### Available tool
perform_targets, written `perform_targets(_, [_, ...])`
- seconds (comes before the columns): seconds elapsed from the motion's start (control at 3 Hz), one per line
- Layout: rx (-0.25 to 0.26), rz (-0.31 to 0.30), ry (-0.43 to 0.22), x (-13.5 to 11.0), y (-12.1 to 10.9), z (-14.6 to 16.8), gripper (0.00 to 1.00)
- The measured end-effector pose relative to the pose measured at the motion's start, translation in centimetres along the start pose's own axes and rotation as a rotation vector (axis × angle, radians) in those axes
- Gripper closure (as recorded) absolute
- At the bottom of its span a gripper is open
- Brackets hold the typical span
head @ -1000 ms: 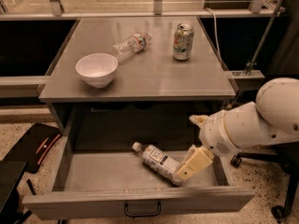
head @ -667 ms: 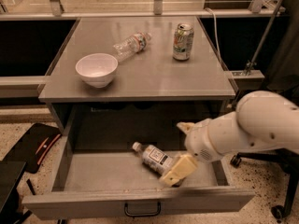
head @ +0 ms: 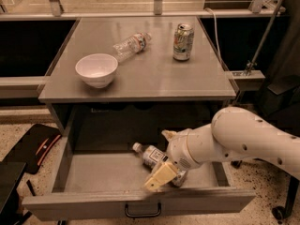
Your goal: Pick blue plastic bottle from top drawer and place on counter
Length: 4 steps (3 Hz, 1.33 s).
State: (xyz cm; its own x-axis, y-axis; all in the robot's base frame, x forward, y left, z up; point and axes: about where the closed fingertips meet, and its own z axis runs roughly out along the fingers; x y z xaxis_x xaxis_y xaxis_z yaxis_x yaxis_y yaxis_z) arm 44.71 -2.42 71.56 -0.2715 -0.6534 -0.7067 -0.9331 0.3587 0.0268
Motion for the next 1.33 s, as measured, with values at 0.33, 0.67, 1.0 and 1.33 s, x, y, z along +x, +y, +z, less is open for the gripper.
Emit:
perform_targets(0.33, [0.057,0.016,0.013,0.4,-0.9,-0.3,0.00])
perform_targets(0.67, [0.153,0.006,0.060,3.0,-1.5,0.7,0.00])
perform_targets(1.0, [0.170,0.006,0.062,3.1,-1.7,0.5,0.00])
perform_targets(1.33, [0.145,0.009,0.055,2.6,-2.1,0.8,0.00])
